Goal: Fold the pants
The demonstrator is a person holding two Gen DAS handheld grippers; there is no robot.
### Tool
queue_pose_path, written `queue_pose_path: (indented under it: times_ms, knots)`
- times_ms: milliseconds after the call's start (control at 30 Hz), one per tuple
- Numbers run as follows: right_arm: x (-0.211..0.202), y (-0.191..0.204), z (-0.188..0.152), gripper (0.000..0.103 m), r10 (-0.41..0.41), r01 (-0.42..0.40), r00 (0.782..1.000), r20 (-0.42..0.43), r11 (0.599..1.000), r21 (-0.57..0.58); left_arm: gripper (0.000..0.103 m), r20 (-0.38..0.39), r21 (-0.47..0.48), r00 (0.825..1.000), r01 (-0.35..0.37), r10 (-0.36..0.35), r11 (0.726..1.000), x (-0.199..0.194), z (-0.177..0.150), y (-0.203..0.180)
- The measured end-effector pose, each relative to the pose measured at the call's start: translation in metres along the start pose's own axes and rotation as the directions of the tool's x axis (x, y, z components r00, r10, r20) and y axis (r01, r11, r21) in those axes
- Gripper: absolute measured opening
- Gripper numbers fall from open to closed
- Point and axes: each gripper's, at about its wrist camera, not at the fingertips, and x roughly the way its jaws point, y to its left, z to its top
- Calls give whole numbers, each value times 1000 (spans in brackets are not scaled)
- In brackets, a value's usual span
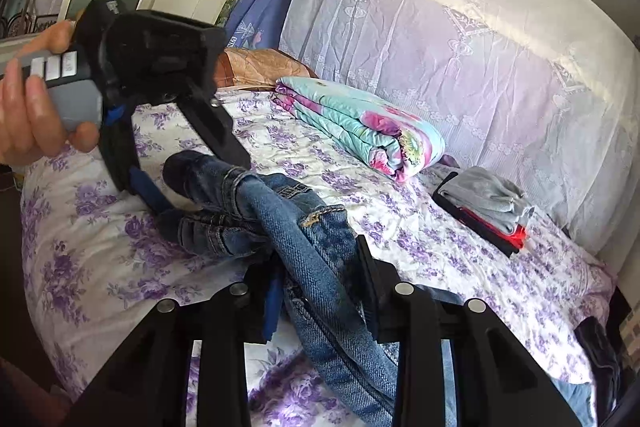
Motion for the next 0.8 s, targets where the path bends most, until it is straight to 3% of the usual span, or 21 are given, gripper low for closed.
queue_pose_path:
  times_ms: [133,333,433,533,700,767,800]
  knots:
    - [-1,1,0,33,-7,7,1000,-3,1000,-3,99,10,-33,1000,23,-23,999,-5,-8,4]
    - [-2,-5,0,33,-2,1,1000,9,999,37,99,100,-55,995,29,-24,998,-38,-31,15]
    - [-2,-7,0,33,2,-2,1000,10,999,41,99,65,-99,989,141,-135,985,-22,-32,21]
    - [-4,-8,-3,33,9,-9,1000,6,999,46,99,61,-105,964,264,-259,959,-6,-23,23]
    - [-5,-3,-5,33,-6,6,1000,5,1000,29,98,62,-147,948,318,-312,937,16,-10,25]
    - [-5,-2,-6,33,-22,22,1000,3,1000,19,91,97,-119,949,311,-301,943,12,-7,20]
    - [-4,-1,-7,33,-30,29,1000,2,999,18,67,112,-98,956,283,-272,954,9,-5,18]
